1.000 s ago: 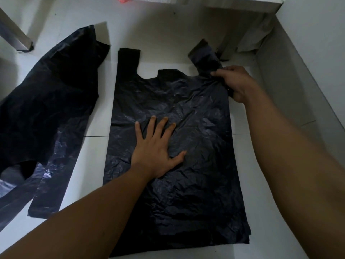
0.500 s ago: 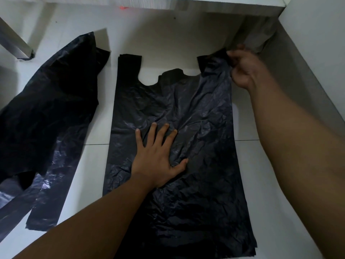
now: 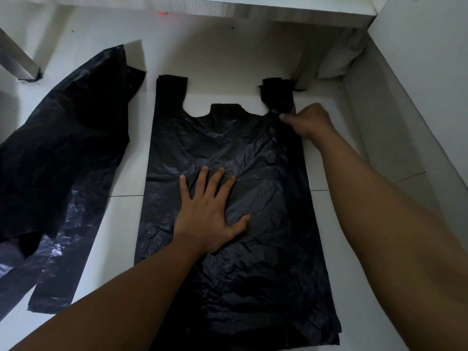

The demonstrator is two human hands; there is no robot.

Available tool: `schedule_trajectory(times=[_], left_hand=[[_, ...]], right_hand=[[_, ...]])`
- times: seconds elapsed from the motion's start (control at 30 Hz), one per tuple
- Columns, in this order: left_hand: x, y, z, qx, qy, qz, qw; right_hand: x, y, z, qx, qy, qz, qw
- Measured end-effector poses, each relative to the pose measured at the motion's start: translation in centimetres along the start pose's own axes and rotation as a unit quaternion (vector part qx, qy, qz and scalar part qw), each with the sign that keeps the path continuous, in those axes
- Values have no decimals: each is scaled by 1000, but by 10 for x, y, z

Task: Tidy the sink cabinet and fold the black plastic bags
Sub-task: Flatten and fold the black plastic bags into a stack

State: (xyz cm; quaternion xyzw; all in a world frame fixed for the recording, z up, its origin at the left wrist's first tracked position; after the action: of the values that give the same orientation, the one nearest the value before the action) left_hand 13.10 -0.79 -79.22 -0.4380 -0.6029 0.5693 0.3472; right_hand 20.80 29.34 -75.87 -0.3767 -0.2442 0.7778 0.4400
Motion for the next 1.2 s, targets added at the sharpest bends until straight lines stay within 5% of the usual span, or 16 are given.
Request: schedule_trajectory(times=[0.2, 0.3, 0.43, 0.6, 0.73, 0.93, 1.03, 1.1, 1.2], left_hand=[[0, 0, 0, 1, -2, 2, 1000], [0, 0, 0, 1, -2, 0, 1000], [0, 0, -1, -2, -1, -5, 1000], [0, -1, -1, -5, 0, -3, 1000], [0, -2, -1, -8, 0, -2, 1000], [0, -2, -1, -5, 2, 2, 1000], [1, -1, -1, -3, 0, 4, 1000], [0, -2, 0, -4, 0, 3, 1000], [0, -1, 0, -5, -1, 4, 1000]], right_hand=[[-42, 2, 30, 5, -165, -124, 978], [-78, 39, 51, 15, -348, -31, 937], [-107, 78, 47, -45, -401, 5, 915], [-92, 66, 43, 59, -374, -46, 925], [-47, 14, 26, 199, -224, -155, 941], [17, -12, -2, 275, -64, -80, 956], [34, -21, -13, 268, -15, -119, 956], [28, -33, -9, 243, -35, -185, 952], [-9, -31, 19, 157, -180, -221, 946]])
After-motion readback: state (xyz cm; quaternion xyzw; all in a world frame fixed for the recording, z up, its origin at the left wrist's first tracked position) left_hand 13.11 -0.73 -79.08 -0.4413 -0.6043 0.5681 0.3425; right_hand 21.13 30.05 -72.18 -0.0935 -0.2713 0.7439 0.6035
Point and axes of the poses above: each hand's wrist, its own x-axis towards the middle knuckle, its own y-axis out of the palm, z = x × y, the point moved 7 cm from there along x, towards the middle knuckle, and after that the axes turned 4 degrees about x, right-handed, at the moved point
